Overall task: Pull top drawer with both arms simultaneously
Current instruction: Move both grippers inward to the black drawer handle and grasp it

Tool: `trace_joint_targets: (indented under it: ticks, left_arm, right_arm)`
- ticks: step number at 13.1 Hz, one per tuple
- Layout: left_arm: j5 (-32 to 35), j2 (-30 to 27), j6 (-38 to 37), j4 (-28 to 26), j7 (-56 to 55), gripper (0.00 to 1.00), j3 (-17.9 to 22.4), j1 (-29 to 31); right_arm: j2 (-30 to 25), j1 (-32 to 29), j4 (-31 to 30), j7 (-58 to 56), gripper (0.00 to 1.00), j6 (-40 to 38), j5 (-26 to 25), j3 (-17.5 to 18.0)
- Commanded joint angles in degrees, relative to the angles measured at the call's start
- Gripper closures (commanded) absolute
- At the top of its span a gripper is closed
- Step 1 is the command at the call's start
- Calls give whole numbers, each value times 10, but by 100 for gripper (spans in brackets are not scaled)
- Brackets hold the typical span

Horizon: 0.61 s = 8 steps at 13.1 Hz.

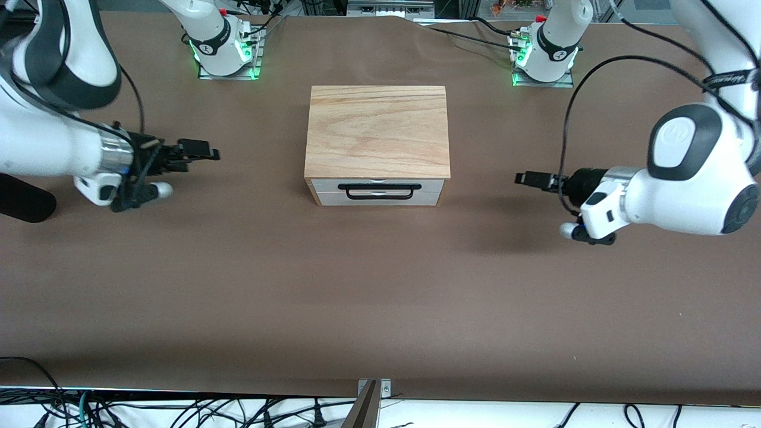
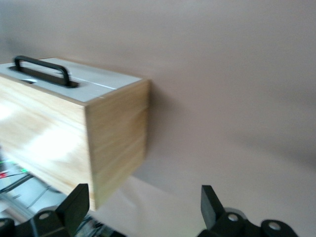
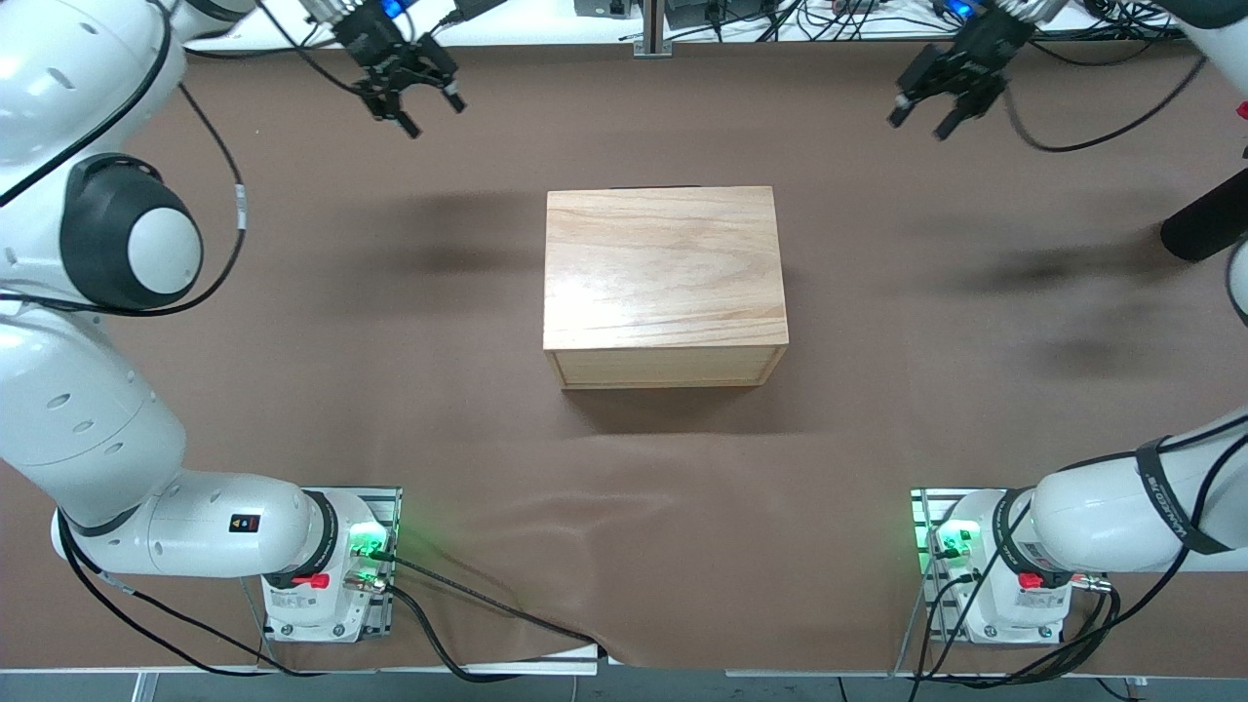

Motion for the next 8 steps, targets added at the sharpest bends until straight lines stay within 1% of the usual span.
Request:
trace_joint_targets:
  ticks: [1,3,4,5,6,7,8]
  left_arm:
    - [-88,38,31,11,40,0,0,-11]
    - [-162,73,55,8,121,0,0,-11]
    - [-194,93,57,7,148,0,0,-11]
    - [-214,108,72,4,187,0,0,-14]
    - [-240,116,89,-7,228,0,0,-21]
    - [-274,128,104,-18,262,0,0,-25]
    - [-299,136,120,-29,293,0,0,-31]
  right_arm:
    - [57,0,3,-14,0,1,112,1]
    - [90,11,-7,-21,0,20,192,1]
    - [102,21,-21,-53,0,44,231,2]
    - [107,33,-38,-111,0,71,266,2]
    - [119,44,-54,-155,0,92,318,1]
    - [135,54,-64,-183,0,95,381,2]
    - [153,68,-65,-215,0,101,422,1]
